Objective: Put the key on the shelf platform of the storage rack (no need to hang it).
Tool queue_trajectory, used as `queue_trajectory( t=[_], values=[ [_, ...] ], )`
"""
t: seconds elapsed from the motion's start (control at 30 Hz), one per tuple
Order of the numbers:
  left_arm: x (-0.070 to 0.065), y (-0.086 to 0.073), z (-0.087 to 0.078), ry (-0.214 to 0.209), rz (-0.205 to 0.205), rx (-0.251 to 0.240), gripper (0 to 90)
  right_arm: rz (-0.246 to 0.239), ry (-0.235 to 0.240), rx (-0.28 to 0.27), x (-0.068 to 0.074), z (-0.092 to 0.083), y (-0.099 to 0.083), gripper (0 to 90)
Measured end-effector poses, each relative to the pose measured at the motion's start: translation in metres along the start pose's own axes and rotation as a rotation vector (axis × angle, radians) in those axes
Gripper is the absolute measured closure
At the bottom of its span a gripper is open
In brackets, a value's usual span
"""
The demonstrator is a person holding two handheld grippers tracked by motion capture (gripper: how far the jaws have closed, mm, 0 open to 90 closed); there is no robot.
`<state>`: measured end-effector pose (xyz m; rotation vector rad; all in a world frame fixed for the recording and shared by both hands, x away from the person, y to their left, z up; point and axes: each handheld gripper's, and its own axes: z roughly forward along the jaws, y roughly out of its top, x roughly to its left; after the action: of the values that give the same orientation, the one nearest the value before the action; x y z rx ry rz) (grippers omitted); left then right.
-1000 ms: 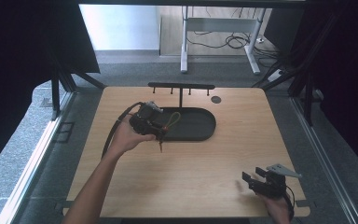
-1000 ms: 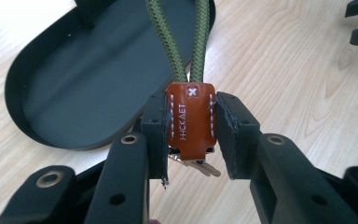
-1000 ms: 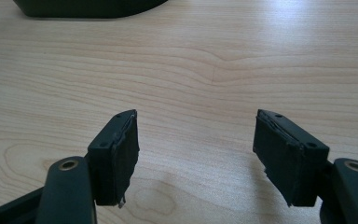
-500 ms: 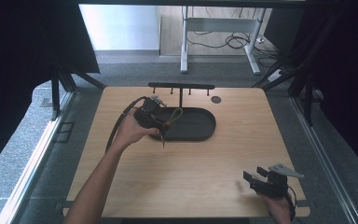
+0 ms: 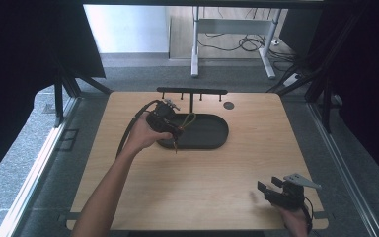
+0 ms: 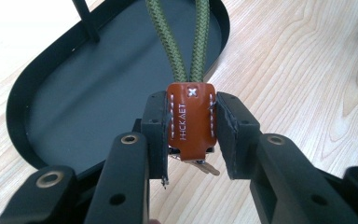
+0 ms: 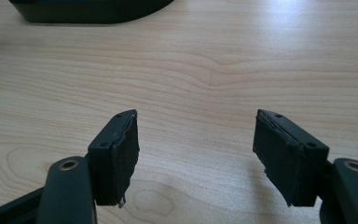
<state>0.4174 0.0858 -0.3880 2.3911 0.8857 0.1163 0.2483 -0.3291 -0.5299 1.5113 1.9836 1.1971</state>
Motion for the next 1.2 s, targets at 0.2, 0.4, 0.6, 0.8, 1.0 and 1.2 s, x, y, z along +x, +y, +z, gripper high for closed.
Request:
queue_trajectory(
  t=[0.2,0.4,0.6,0.8,1.0,1.2],
  values=[
    [0.004,0.006,0.002,0.011,-0.002,-0.002,66.7,-0.001,-0.002,-0.002,0.0,-0.001,0.0,31.6],
    [0.006,0.014,0.007,0.016,0.003,-0.004,66.7,0.001,-0.001,-0.004,0.001,0.0,0.0,31.6],
    [0.008,0.023,0.015,0.024,0.022,0.007,66.7,-0.002,-0.004,-0.003,0.001,-0.001,0.0,31.6],
    [0.016,0.028,0.021,0.037,0.012,0.016,66.7,-0.002,-0.002,-0.002,-0.001,-0.002,-0.001,31.6],
    [0.022,0.03,0.03,0.027,0.019,0.012,66.7,-0.001,-0.003,0.0,0.0,-0.001,-0.001,31.6],
    [0.024,0.033,0.037,0.029,0.017,0.021,66.7,0.002,-0.006,-0.001,-0.001,-0.001,-0.001,31.6]
  ],
)
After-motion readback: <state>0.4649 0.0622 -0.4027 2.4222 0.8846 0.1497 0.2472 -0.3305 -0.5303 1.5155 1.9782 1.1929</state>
